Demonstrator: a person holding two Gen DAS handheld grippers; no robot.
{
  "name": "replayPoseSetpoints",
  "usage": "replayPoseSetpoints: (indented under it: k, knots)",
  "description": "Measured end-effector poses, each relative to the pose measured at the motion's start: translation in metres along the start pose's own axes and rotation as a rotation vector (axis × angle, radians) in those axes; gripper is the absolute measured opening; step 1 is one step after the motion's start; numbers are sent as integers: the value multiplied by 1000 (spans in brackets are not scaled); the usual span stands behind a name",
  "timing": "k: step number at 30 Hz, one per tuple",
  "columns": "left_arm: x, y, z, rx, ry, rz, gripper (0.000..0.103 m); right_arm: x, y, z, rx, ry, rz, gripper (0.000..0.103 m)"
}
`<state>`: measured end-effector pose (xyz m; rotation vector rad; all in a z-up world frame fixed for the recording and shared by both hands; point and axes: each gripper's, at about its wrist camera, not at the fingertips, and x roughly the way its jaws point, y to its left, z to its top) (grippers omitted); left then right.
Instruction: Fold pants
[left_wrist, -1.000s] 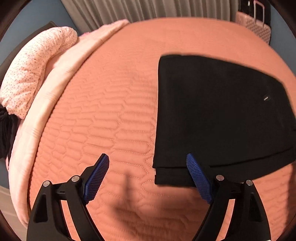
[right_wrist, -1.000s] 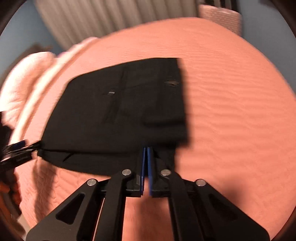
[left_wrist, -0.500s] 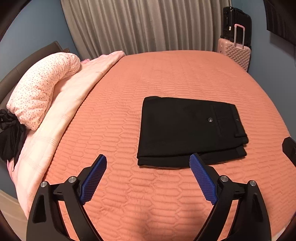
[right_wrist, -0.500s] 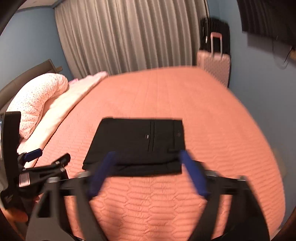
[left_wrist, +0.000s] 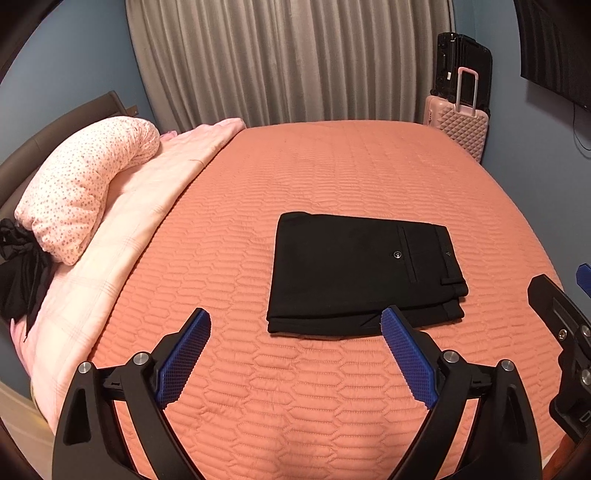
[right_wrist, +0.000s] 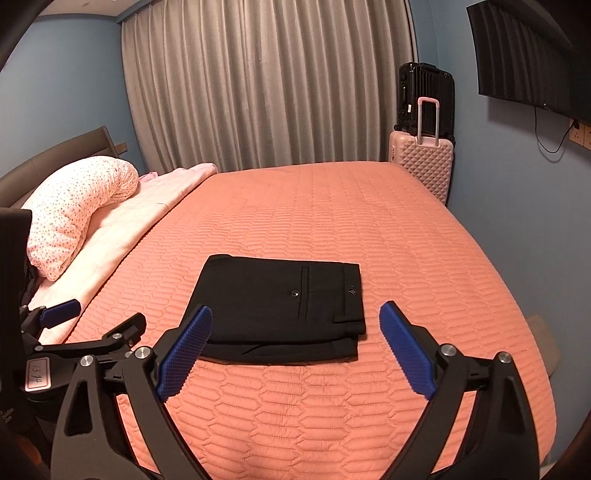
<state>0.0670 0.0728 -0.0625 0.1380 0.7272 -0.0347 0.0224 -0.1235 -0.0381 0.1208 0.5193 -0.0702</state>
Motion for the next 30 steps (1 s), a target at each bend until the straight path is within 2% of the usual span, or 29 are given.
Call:
replayPoseSetpoints:
  k: [10, 16, 23, 30]
  knots:
    - [-17, -1, 3, 31, -51, 34, 92, -5, 5, 5, -9, -23, -16, 91]
    - [-19, 3, 1, 6, -40, -33, 92, -7, 5, 5, -13, -28, -22, 91]
    - [-21, 5, -1, 8, -46, -18, 92, -10, 7, 7, -10, -28, -25, 91]
    - [-21, 6, -1, 13, -38, -37, 92, -9, 10, 7, -7, -27, -21, 91]
